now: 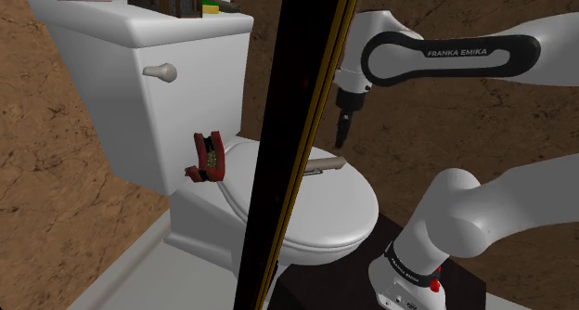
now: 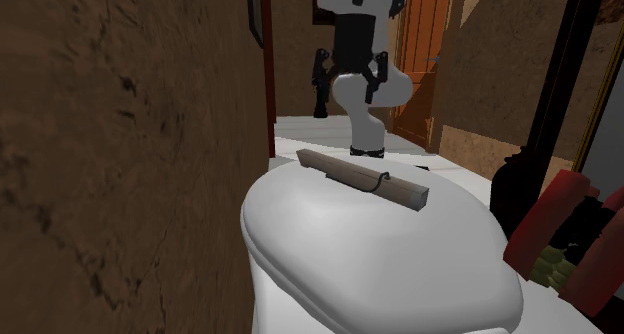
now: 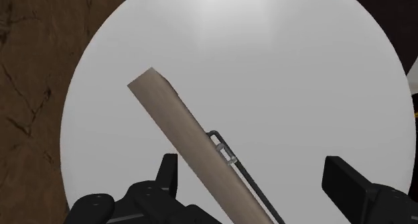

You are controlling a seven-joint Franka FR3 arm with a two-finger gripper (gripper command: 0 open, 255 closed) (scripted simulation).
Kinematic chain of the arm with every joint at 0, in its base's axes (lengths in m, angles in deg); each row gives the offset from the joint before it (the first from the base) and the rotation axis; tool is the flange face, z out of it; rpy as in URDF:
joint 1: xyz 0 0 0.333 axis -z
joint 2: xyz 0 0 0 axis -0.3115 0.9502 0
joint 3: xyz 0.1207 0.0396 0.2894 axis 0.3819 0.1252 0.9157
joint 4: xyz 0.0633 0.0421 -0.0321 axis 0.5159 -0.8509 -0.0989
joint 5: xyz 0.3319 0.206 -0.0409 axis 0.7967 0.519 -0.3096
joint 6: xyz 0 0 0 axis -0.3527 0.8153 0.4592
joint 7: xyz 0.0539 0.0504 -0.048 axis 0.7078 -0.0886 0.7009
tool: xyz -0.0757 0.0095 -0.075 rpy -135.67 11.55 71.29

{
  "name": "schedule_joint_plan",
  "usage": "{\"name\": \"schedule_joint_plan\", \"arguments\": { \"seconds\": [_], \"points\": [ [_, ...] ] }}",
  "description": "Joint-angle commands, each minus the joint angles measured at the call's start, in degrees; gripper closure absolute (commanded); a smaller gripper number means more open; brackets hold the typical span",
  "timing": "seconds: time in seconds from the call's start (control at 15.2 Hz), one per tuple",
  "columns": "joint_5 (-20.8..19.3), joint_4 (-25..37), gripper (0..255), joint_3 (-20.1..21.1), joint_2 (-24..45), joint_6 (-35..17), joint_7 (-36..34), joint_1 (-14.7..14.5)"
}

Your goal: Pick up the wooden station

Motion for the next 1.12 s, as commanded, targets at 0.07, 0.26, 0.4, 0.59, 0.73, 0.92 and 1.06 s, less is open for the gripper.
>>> {"name": "schedule_joint_plan", "arguments": {
  "seconds": [0.07,0.26,0.4,0.59,0.73,0.92,1.06],
  "points": [
    [-1.76,-2.72,0,-2.01,3.35,-7.63,7.35,-2.11],
    [-3.2,-5.04,0,-3.95,7.64,-15.6,14.17,-4.22],
    [-3.97,-6.2,0,-5.21,10.98,-21.02,18.71,-5.69],
    [-4.44,-7.22,0,-6.1,13.95,-25.62,21.7,-6.66],
    [-4.6,-8.03,0,-6.28,15.07,-27.54,21.57,-6.62],
    [-4.82,-9.14,0,-6.57,16.9,-30.47,21.39,-6.59],
    [-4.93,-9.69,0,-6.71,17.92,-32.04,21.29,-6.58]
  ]
}}
